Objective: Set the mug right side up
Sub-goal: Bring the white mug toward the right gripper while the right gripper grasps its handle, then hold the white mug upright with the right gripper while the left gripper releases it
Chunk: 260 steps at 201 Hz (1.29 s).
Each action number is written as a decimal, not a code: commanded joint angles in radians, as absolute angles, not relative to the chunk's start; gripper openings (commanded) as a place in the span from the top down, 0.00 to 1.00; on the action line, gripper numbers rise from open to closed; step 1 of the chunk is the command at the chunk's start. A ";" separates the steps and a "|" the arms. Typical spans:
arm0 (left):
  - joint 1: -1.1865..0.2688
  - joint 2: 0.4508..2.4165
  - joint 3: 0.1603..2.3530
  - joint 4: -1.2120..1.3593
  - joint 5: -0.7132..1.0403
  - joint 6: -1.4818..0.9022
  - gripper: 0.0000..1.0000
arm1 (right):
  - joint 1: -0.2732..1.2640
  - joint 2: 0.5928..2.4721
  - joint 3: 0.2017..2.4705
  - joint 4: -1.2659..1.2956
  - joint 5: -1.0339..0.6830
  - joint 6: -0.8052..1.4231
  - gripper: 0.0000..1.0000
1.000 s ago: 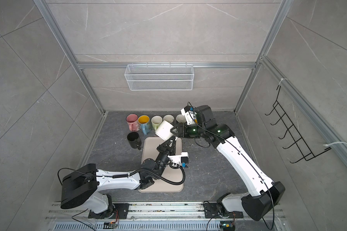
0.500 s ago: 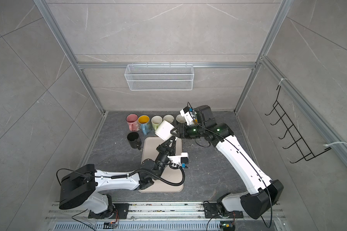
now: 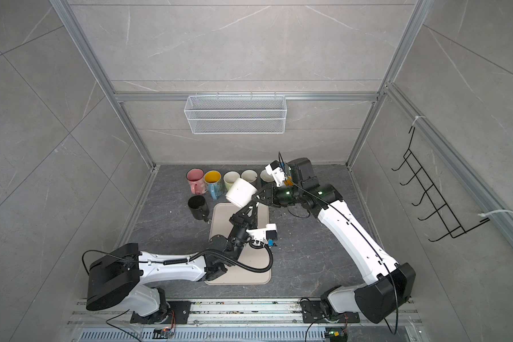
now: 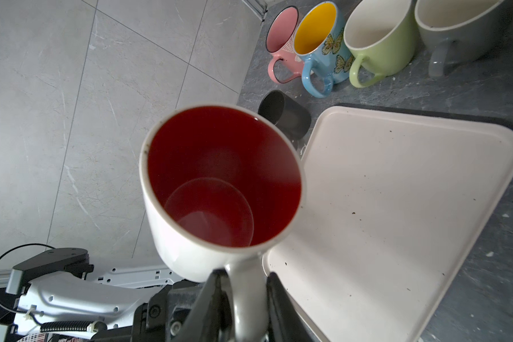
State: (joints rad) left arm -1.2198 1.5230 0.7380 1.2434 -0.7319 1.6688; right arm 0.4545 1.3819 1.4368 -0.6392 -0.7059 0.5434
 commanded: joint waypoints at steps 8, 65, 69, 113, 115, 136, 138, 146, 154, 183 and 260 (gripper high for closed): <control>-1.246 1.462 0.785 1.415 -0.612 1.734 1.00 | 0.462 1.397 1.381 -0.601 -0.812 0.594 0.77; -1.246 1.464 0.774 1.416 -0.612 1.732 1.00 | 0.456 1.419 1.353 -0.565 -0.894 0.626 1.00; -1.246 1.464 0.773 1.415 -0.613 1.730 1.00 | 0.456 1.418 1.350 -0.563 -0.896 0.625 1.00; -1.246 1.478 0.781 1.413 -0.652 1.726 1.00 | 0.456 1.378 1.294 -0.514 -0.866 0.645 1.00; -1.246 1.480 0.781 1.414 -0.654 1.725 1.00 | 0.456 1.376 1.290 -0.509 -0.864 0.647 1.00; -1.246 1.505 0.788 1.414 -0.678 1.727 1.00 | 0.457 1.354 1.259 -0.466 -0.854 0.666 1.00; -1.246 1.507 0.789 1.414 -0.681 1.727 1.00 | 0.456 1.352 1.257 -0.462 -0.852 0.666 1.00; -1.246 1.520 0.796 1.413 -0.695 1.729 1.00 | 0.456 1.344 1.248 -0.451 -0.848 0.669 1.00; -1.246 1.532 0.800 1.413 -0.707 1.729 1.00 | 0.456 1.337 1.239 -0.440 -0.839 0.676 1.00; -1.246 1.562 0.809 1.413 -0.736 1.727 0.86 | 0.456 1.319 1.206 -0.404 -0.822 0.695 1.00; -1.246 1.559 0.814 1.414 -0.766 1.703 0.68 | 0.456 1.332 1.163 -0.360 -0.809 0.719 1.00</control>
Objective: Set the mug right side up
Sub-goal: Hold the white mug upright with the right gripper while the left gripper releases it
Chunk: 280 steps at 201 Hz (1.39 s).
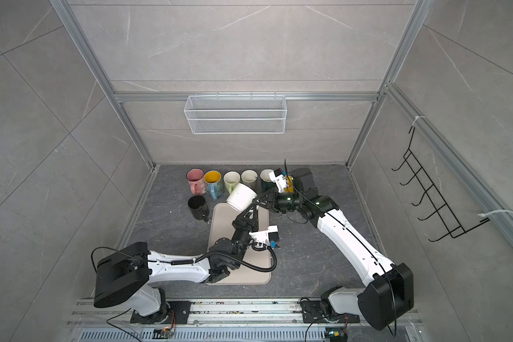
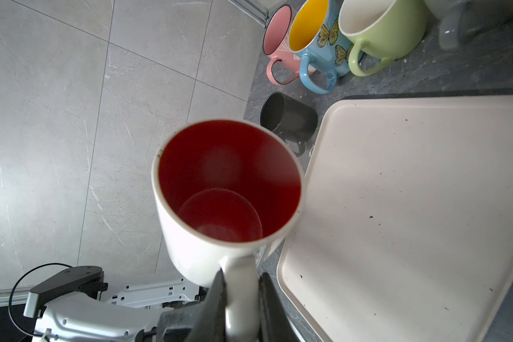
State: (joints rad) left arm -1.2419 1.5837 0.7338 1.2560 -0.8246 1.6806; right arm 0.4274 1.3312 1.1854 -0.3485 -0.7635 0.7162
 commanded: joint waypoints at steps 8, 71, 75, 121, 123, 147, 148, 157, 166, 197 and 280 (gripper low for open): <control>-1.247 1.557 0.813 1.413 -0.767 1.706 0.68 | 0.456 1.333 1.162 -0.356 -0.808 0.720 1.00; -1.248 1.548 0.800 1.414 -0.789 1.707 0.61 | 0.449 1.347 1.160 -0.345 -0.778 0.720 1.00; -1.248 1.548 0.797 1.414 -0.791 1.706 0.61 | 0.448 1.348 1.162 -0.343 -0.777 0.719 1.00; -1.259 1.555 0.776 1.413 -0.817 1.697 0.58 | 0.428 1.366 1.176 -0.310 -0.769 0.729 1.00; -1.260 1.555 0.775 1.414 -0.818 1.696 0.58 | 0.428 1.367 1.178 -0.309 -0.769 0.729 1.00; -1.267 1.551 0.770 1.413 -0.828 1.675 0.57 | 0.415 1.382 1.186 -0.294 -0.765 0.735 1.00; -1.268 1.550 0.770 1.412 -0.829 1.674 0.57 | 0.415 1.382 1.186 -0.293 -0.765 0.736 1.00; -1.270 1.548 0.766 1.412 -0.834 1.663 0.57 | 0.410 1.386 1.187 -0.281 -0.765 0.742 1.00; -1.272 1.548 0.764 1.412 -0.838 1.656 0.57 | 0.404 1.392 1.192 -0.276 -0.765 0.745 1.00; -1.282 1.559 0.761 1.412 -0.859 1.634 0.57 | 0.385 1.411 1.213 -0.267 -0.765 0.750 1.00; -1.298 1.603 0.753 1.413 -0.908 1.602 0.57 | 0.326 1.425 1.235 -0.207 -0.792 0.792 1.00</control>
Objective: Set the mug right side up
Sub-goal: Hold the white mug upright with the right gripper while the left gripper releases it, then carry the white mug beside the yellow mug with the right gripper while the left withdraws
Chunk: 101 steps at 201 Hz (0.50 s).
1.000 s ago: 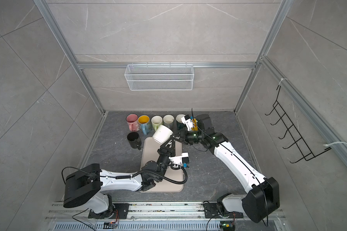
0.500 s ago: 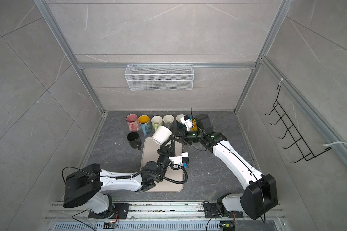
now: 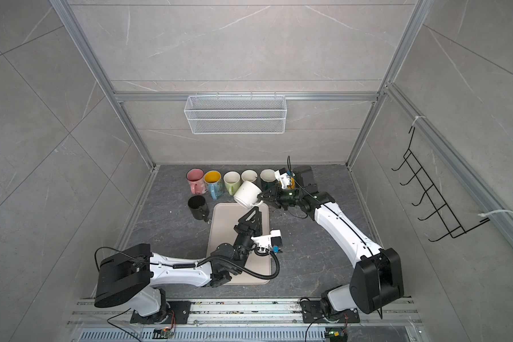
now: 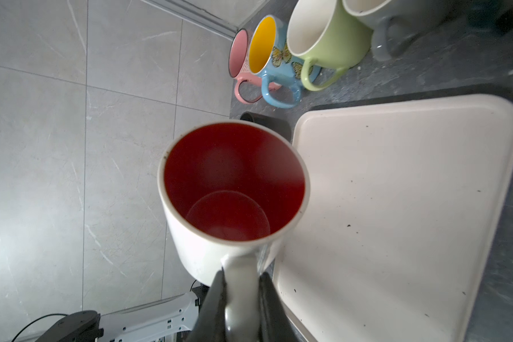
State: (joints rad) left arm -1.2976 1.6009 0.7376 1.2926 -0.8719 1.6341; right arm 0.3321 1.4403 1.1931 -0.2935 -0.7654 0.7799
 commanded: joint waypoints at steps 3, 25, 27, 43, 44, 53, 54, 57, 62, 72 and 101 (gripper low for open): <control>-1.299 1.603 0.752 1.413 -0.910 1.600 0.57 | 0.321 1.424 1.235 -0.208 -0.792 0.793 1.00; -1.300 1.593 0.749 1.412 -0.922 1.575 0.56 | 0.305 1.417 1.238 -0.217 -0.792 0.786 1.00; -1.300 1.591 0.748 1.412 -0.923 1.572 0.56 | 0.303 1.416 1.238 -0.220 -0.790 0.785 1.00; -1.299 1.580 0.750 1.410 -0.934 1.545 0.54 | 0.292 1.410 1.243 -0.246 -0.775 0.767 1.00; -1.300 1.580 0.750 1.408 -0.935 1.542 0.54 | 0.291 1.409 1.244 -0.250 -0.773 0.765 1.00; -1.300 1.570 0.754 1.392 -0.946 1.513 0.52 | 0.290 1.404 1.251 -0.282 -0.748 0.742 1.00; -1.299 1.568 0.754 1.387 -0.949 1.510 0.52 | 0.289 1.404 1.252 -0.285 -0.744 0.739 1.00; -1.298 1.563 0.756 1.373 -0.953 1.495 0.51 | 0.288 1.402 1.254 -0.295 -0.736 0.731 1.00; -1.297 1.554 0.759 1.339 -0.960 1.467 0.50 | 0.288 1.398 1.259 -0.306 -0.722 0.720 1.00; -1.293 1.529 0.767 1.234 -0.978 1.385 0.49 | 0.285 1.393 1.262 -0.328 -0.705 0.702 1.00; -1.254 1.412 0.789 0.870 -0.988 1.041 0.49 | 0.287 1.378 1.270 -0.396 -0.637 0.648 1.00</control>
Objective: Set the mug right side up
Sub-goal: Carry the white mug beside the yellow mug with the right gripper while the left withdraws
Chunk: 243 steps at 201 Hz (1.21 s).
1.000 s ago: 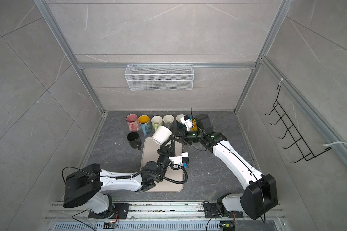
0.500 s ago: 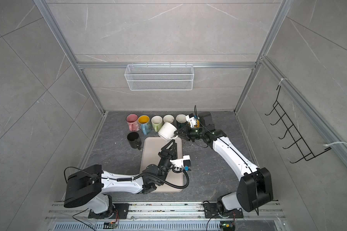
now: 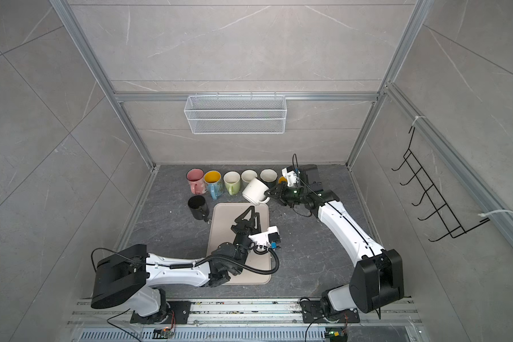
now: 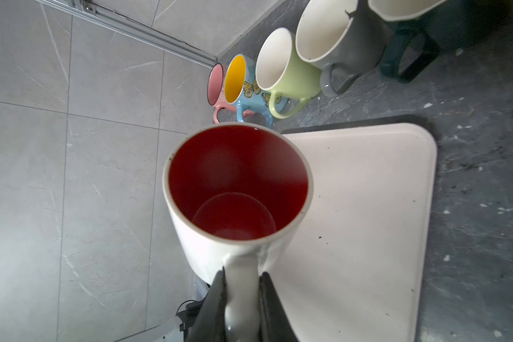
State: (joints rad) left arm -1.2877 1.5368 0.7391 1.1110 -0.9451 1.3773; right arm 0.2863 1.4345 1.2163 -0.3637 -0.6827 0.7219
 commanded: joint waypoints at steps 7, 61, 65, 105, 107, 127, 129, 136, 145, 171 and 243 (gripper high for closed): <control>-1.235 1.374 0.792 0.777 -0.980 0.939 0.49 | 0.284 1.374 1.271 -0.411 -0.622 0.638 1.00; -0.966 1.073 0.816 0.155 -0.737 0.235 0.49 | 0.277 1.349 1.228 -0.480 -0.574 0.585 1.00; -0.951 1.054 0.808 0.149 -0.726 0.210 0.49 | 0.276 1.347 1.226 -0.489 -0.564 0.579 1.00; -0.779 0.959 0.784 0.017 -0.534 -0.035 0.49 | 0.271 1.303 1.210 -0.562 -0.467 0.536 1.00; -0.771 0.958 0.783 0.014 -0.529 -0.042 0.49 | 0.272 1.300 1.210 -0.564 -0.461 0.534 1.00; -0.704 0.965 0.798 -0.046 -0.447 -0.116 0.48 | 0.271 1.274 1.208 -0.598 -0.405 0.516 1.00; -0.697 0.968 0.801 -0.053 -0.435 -0.124 0.48 | 0.271 1.273 1.208 -0.601 -0.399 0.514 1.00; -0.667 0.981 0.813 -0.086 -0.398 -0.150 0.48 | 0.271 1.265 1.204 -0.611 -0.379 0.510 1.00; -0.629 1.002 0.832 -0.123 -0.362 -0.189 0.48 | 0.271 1.258 1.198 -0.622 -0.359 0.501 1.00; -0.551 1.037 0.844 -0.159 -0.252 -0.261 0.48 | 0.271 1.243 1.187 -0.670 -0.295 0.473 1.00; -0.284 1.059 0.802 -0.081 0.087 -0.492 0.48 | 0.274 1.188 1.082 -0.680 -0.102 0.430 1.00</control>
State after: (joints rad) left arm -0.3557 1.0534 0.8017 -0.1471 -0.0925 -0.3630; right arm 0.2733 1.2331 1.1133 -0.7242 -0.1833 0.4664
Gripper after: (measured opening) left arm 0.517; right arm 0.165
